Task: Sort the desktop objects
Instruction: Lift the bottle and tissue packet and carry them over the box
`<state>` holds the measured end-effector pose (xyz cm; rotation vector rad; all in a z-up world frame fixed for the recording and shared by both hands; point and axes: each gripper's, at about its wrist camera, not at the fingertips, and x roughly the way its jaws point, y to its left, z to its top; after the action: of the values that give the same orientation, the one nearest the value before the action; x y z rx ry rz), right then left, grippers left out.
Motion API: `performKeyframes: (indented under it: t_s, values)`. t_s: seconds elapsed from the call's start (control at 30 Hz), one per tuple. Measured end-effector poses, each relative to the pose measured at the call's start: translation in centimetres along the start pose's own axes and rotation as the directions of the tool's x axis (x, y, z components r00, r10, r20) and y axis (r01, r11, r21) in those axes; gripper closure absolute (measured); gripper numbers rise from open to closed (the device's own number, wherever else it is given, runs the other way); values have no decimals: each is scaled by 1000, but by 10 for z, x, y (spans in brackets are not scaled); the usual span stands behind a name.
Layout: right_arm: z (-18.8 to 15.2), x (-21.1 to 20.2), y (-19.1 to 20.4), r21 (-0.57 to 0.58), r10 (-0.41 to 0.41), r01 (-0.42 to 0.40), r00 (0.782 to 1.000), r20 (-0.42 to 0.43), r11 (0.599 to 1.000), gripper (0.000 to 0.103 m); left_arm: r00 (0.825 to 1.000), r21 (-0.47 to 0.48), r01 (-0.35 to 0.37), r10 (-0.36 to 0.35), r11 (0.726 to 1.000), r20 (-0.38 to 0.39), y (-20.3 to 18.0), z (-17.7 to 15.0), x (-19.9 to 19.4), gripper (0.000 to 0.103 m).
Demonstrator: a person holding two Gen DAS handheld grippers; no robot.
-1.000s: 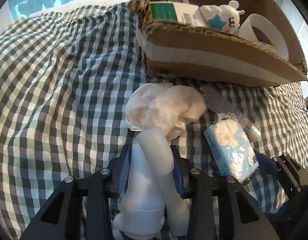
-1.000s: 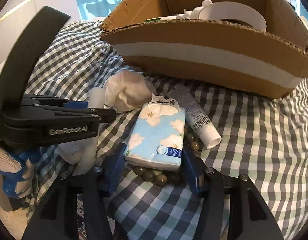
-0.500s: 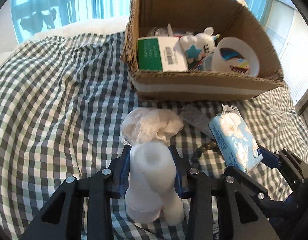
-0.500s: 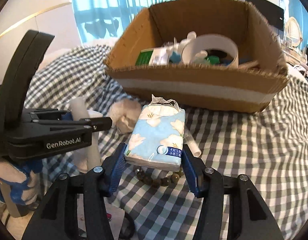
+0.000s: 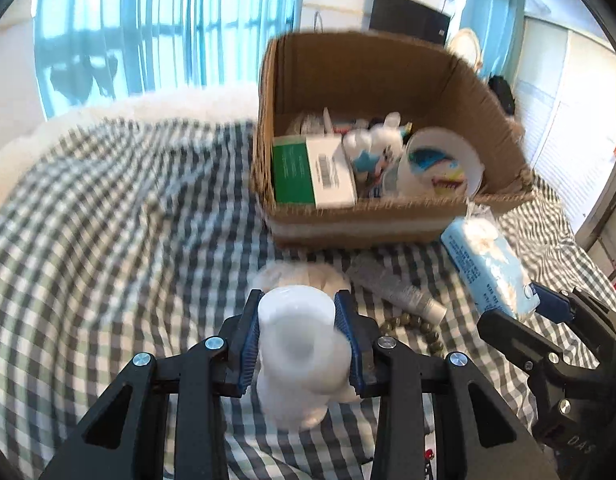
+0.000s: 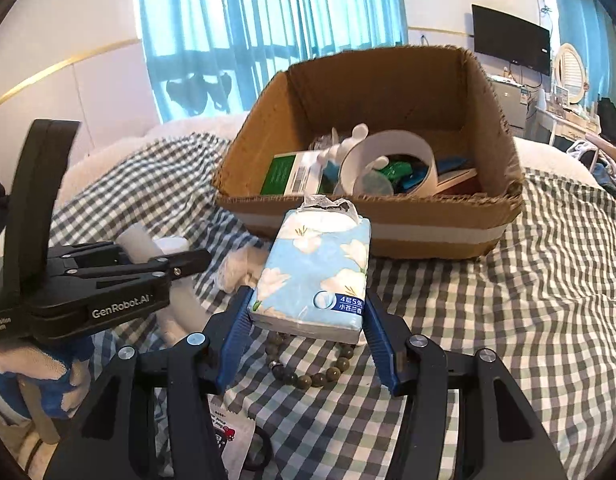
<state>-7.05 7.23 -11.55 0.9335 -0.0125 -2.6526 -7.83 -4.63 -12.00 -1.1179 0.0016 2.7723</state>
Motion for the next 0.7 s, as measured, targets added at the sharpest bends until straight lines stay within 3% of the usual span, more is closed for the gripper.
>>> performKeyframes:
  t_s: [0.13,0.37,0.53,0.7]
  values:
    - [3,-8,-1,6,-5,4,1000,23,1000,50,995,28,-31,28,999,96,1,7,-8,67]
    - [11,-25,1,1,-19,19,997,78,1000,50,982,22,-29,25,999,189,3,18,-30,68]
    - [18,-41,5,-23,-43,47,989,145,999,49,942,73,-75,46,994,332,-7,21,-58,68]
    - [25,-64,10,-47,-62,74,973,221,996,50,914,103,-56,9,993,406,-20,30,-89,69]
